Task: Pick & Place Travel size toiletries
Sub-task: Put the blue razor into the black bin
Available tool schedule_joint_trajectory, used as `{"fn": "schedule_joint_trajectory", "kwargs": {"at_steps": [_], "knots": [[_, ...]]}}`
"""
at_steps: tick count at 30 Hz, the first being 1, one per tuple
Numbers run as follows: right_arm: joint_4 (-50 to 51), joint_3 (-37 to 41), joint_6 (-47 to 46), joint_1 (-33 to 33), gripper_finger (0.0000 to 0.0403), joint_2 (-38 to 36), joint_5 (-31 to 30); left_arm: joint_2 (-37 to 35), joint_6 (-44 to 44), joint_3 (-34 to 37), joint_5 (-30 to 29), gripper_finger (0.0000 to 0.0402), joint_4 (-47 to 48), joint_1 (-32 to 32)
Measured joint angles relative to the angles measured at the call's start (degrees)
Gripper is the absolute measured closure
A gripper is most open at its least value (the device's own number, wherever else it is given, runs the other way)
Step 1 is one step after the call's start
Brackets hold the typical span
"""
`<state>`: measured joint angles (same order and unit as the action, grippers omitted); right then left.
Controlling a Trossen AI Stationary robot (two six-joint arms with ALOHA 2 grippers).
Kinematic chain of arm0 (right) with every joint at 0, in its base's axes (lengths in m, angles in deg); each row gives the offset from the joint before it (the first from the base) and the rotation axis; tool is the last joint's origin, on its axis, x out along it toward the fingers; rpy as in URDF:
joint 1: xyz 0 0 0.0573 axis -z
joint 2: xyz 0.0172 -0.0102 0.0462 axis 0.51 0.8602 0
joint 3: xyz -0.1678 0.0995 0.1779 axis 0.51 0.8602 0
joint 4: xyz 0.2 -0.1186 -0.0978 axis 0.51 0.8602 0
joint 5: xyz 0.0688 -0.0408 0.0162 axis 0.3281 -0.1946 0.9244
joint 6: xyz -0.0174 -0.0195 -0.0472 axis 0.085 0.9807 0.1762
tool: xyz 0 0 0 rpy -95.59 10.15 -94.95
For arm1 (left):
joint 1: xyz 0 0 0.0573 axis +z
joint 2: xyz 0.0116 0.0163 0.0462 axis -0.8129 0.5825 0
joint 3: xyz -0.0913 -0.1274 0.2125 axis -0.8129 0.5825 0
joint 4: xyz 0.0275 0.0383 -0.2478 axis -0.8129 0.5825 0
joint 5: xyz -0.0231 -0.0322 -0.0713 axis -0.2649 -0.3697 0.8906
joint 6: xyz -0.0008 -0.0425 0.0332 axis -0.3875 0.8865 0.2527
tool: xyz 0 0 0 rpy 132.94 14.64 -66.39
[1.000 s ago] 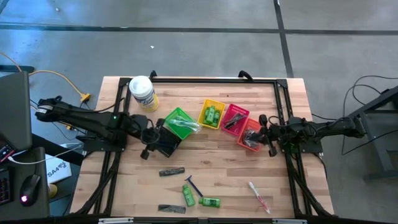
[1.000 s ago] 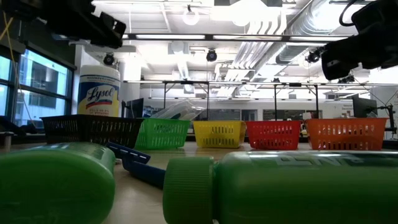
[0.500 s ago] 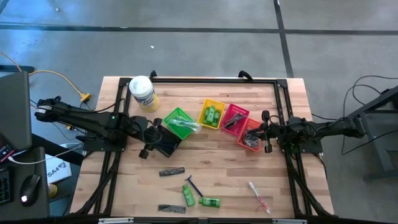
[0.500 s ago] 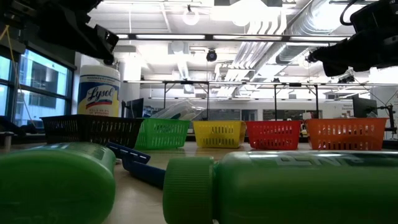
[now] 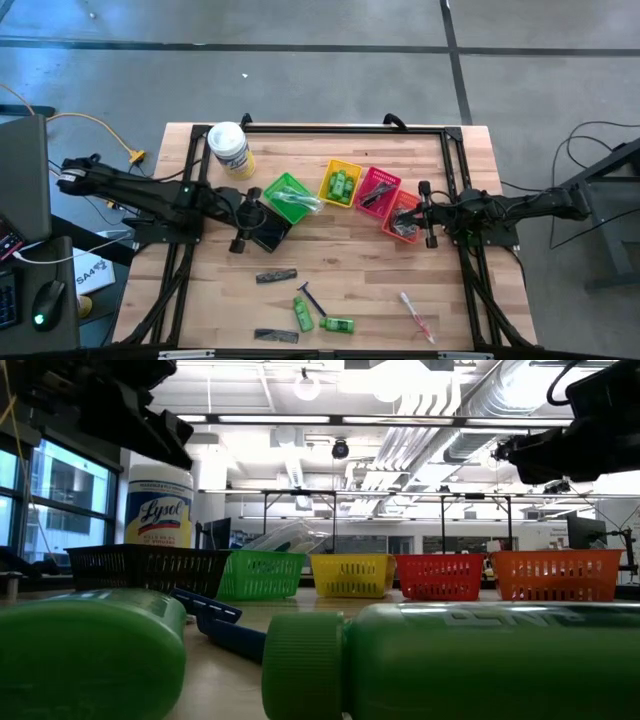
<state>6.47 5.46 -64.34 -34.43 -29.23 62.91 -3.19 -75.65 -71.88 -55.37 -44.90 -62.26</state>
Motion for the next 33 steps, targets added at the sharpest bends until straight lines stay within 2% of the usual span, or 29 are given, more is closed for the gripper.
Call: {"fn": "schedule_joint_trajectory", "kwargs": {"at_steps": [4,7,13,15,19,21,24,29,33], "knots": [[-2.13,0.0,-2.67,0.01,0.0396,1.4,-0.13,4.62,3.3,-0.03,-0.4,0.0256,-5.0,-0.01],[-2.52,0.0,-4.82,-0.01,0.0396,1.95,-0.15,10.85,6.17,-0.23,-0.29,0.0257,-9.26,-0.05],[-2.37,0.0,-13.69,0.01,0.0396,2.95,-0.19,25.89,9.08,-0.64,7.11,0.0267,-23.89,-4.22],[-1.86,0.0,-14.89,0.01,0.0396,3.5,-0.22,30.19,9.26,-2.64,10.18,0.0265,-25.63,-6.43],[-1.78,0.0,-16.05,0.01,0.0396,4.27,-0.28,37.24,10.38,-12.04,10.29,0.0245,-21.77,-11.44],[-1.75,0.0,-16.14,-0.01,0.0396,4.33,-0.28,40.5,9.92,-17.58,9.93,0.0229,-16.99,-13.47],[-1.6,0.0,-17.87,-0.01,0.0396,4.79,-0.38,45.83,7.23,-24.92,7.49,0.0198,-12.66,-15.69],[-1.7,0.0,-17.99,0.01,0.0396,5.59,-0.52,52.56,5.44,-33.66,9.84,0.0147,-9.65,-15.82],[-1.6,0.0,-16.52,0.01,0.0396,6.0,-0.52,56.86,4.45,-38.14,11.02,0.0125,-5.18,-15.76]]}}
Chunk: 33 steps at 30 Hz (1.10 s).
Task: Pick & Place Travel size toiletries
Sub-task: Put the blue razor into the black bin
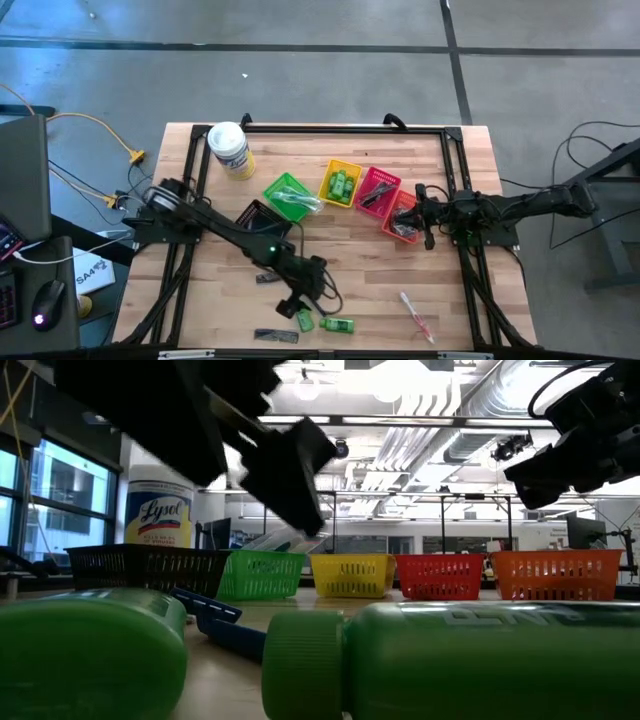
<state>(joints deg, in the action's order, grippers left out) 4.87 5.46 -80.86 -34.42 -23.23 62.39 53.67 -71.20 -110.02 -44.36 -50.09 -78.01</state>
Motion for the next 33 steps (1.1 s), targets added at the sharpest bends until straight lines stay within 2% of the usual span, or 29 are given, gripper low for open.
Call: {"fn": "schedule_joint_trajectory", "kwargs": {"at_steps": [10,17,30,33], "knots": [[1.85,0.0,2.06,-0.02,0.0396,0.36,-0.06,6.51,-0.14,-2.73,-0.44,0.0121,0.65,0.02],[1.42,0.0,2.16,0.0,0.0396,0.49,-0.02,6.61,-0.21,-2.59,-5.23,0.0121,5.85,0.02],[1.38,0.0,2.17,0.0,0.0396,0.53,-0.01,8.57,-0.31,-2.82,-7.06,0.0122,6.44,-0.02],[1.47,0.01,2.17,0.0,0.0396,0.55,0.0,8.66,-0.36,-2.77,-7.1,0.0139,6.77,-0.02]]}}
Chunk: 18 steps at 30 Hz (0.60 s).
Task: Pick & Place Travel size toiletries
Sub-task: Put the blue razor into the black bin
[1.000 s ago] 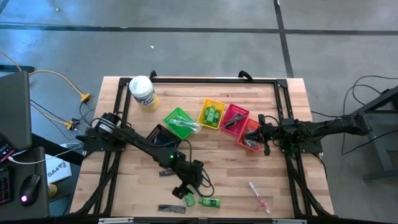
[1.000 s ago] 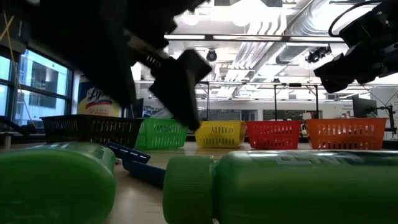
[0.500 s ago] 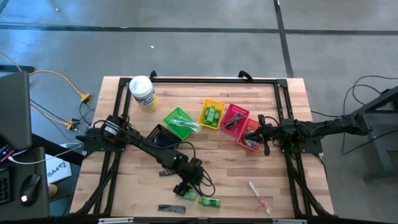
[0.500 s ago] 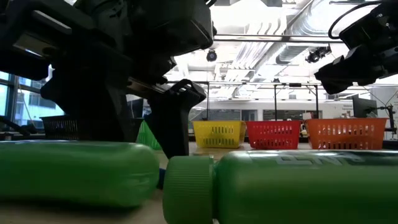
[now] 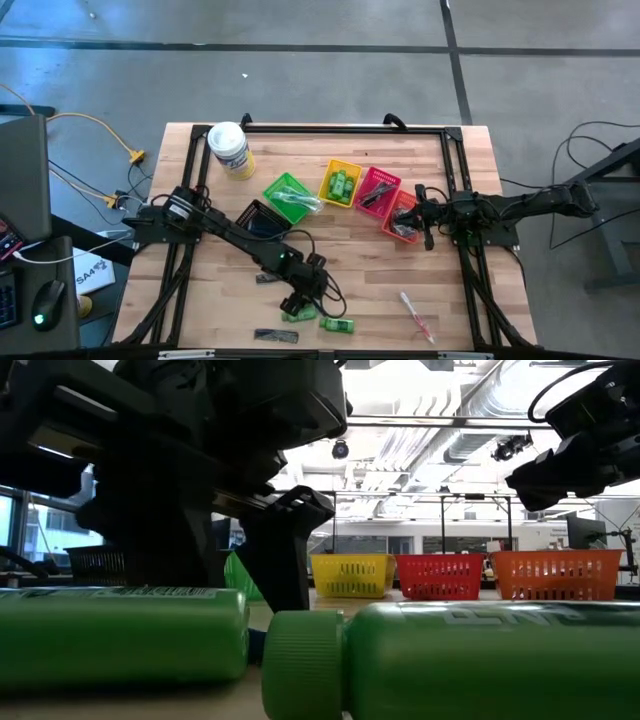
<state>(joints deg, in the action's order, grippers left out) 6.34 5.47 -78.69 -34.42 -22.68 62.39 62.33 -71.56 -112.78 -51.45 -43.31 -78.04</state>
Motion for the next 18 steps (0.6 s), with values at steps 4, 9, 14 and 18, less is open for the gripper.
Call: {"fn": "schedule_joint_trajectory", "kwargs": {"at_steps": [4,9,14,18], "knots": [[0.02,0.0,0.0,0.0,0.0396,0.0,0.0,0.07,-0.17,0.07,-0.12,0.02,0.04,0.02],[0.08,-0.01,0.02,-0.02,0.0396,0.0,-0.5,0.17,-0.16,0.06,-0.51,0.0283,0.96,0.17],[0.34,0.0,0.02,-0.02,0.0396,0.0,-1.36,0.17,0.48,0.11,-2.11,0.0331,1.4,0.06],[0.34,-0.01,0.02,-0.02,0.0396,0.0,-1.36,0.2,0.5,0.13,-2.18,0.0353,1.99,0.04]]}}
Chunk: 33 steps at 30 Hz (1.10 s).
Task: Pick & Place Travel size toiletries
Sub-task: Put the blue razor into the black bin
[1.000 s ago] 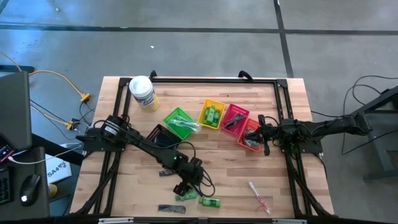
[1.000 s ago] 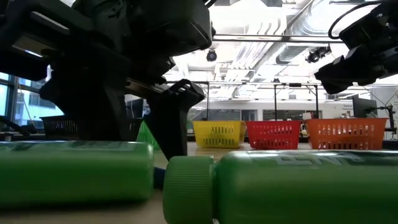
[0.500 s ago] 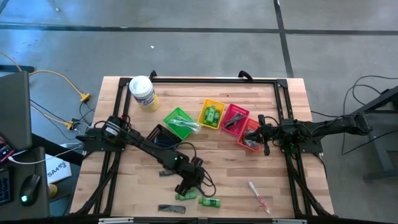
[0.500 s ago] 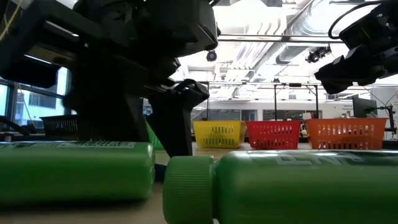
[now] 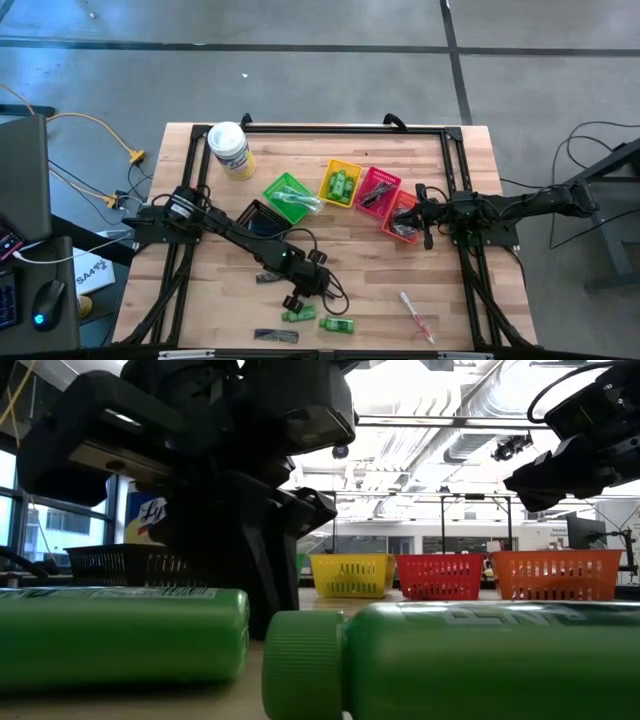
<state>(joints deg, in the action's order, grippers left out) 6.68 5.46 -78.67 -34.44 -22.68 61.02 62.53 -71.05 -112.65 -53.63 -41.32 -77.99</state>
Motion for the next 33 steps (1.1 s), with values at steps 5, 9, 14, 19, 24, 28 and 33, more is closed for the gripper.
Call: {"fn": "schedule_joint_trajectory", "kwargs": {"at_steps": [5,9,14,19,24,28,33], "knots": [[0.0,0.01,0.29,0.01,0.0396,0.0,-0.04,-0.02,-0.91,0.02,0.76,0.0383,0.5,0.01],[0.0,0.01,0.37,0.02,0.0396,0.0,-0.07,-0.85,-3.05,0.15,0.86,0.0385,0.85,-0.07],[0.0,0.0,0.37,0.02,0.0396,0.0,0.01,-4.74,-6.24,0.56,1.03,0.0385,3.77,-0.25],[0.41,0.0,0.38,0.02,0.0396,0.0,0.03,-14.27,-9.8,0.63,-0.23,0.0385,6.04,-1.28],[0.99,0.0,0.39,0.02,0.0396,0.06,0.14,-26.11,-10.74,3.99,-5.71,0.0385,8.99,-2.67],[1.22,0.0,0.3,0.01,0.0396,0.07,0.16,-36.88,-6.57,8.7,-14.9,0.0385,15.43,-3.54],[0.83,0.02,0.26,0.0,0.0396,0.07,0.16,-48.74,5.26,16.18,-24.5,0.0385,24.4,-3.02]]}}
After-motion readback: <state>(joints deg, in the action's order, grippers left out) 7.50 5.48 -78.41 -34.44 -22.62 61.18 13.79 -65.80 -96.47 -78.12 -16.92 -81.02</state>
